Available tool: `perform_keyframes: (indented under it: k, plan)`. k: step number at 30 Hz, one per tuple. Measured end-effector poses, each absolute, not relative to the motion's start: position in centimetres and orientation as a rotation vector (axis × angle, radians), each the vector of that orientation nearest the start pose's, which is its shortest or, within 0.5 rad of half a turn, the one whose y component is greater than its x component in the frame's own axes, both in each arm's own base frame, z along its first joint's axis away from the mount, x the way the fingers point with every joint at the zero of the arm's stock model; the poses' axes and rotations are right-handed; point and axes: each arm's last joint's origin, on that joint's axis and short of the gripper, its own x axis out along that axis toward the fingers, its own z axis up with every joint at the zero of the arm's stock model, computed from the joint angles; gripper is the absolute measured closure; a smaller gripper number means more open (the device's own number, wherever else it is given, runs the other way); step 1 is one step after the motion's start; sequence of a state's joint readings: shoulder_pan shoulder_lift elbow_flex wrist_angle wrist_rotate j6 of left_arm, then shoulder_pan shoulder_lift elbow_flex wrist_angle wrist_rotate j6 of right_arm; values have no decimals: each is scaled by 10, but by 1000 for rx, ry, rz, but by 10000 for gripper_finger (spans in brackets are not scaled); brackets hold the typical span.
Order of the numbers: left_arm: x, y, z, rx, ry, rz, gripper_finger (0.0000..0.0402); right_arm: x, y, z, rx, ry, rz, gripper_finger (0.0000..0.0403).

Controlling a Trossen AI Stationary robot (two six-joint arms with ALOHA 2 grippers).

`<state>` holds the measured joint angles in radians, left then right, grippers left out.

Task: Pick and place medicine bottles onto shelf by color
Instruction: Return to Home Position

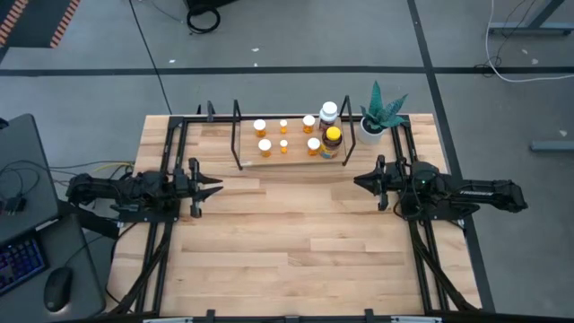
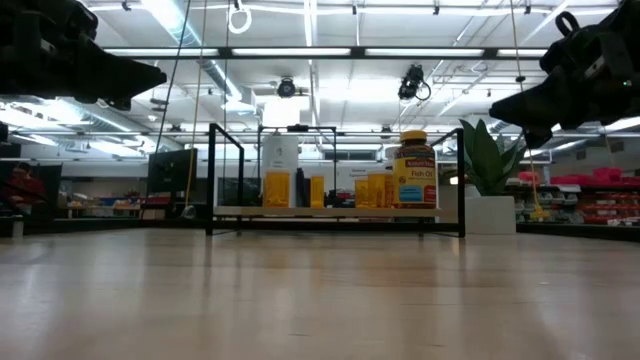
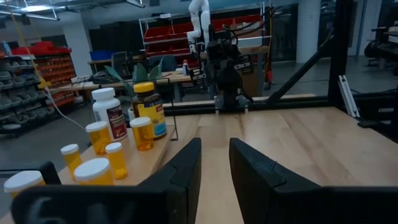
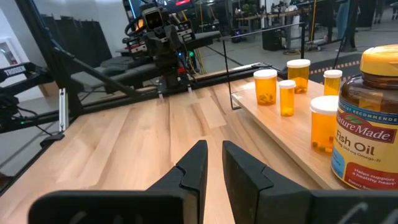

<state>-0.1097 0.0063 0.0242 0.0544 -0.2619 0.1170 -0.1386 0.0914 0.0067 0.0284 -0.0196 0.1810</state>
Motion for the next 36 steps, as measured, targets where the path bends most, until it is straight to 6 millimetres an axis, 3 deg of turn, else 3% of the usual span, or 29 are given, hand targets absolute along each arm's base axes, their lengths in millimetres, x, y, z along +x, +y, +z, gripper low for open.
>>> perform_keyframes:
  k: [36]
  plan:
    - [96,-3,177,103,-63,156,312,102,-14,161,185,46,-124,346]
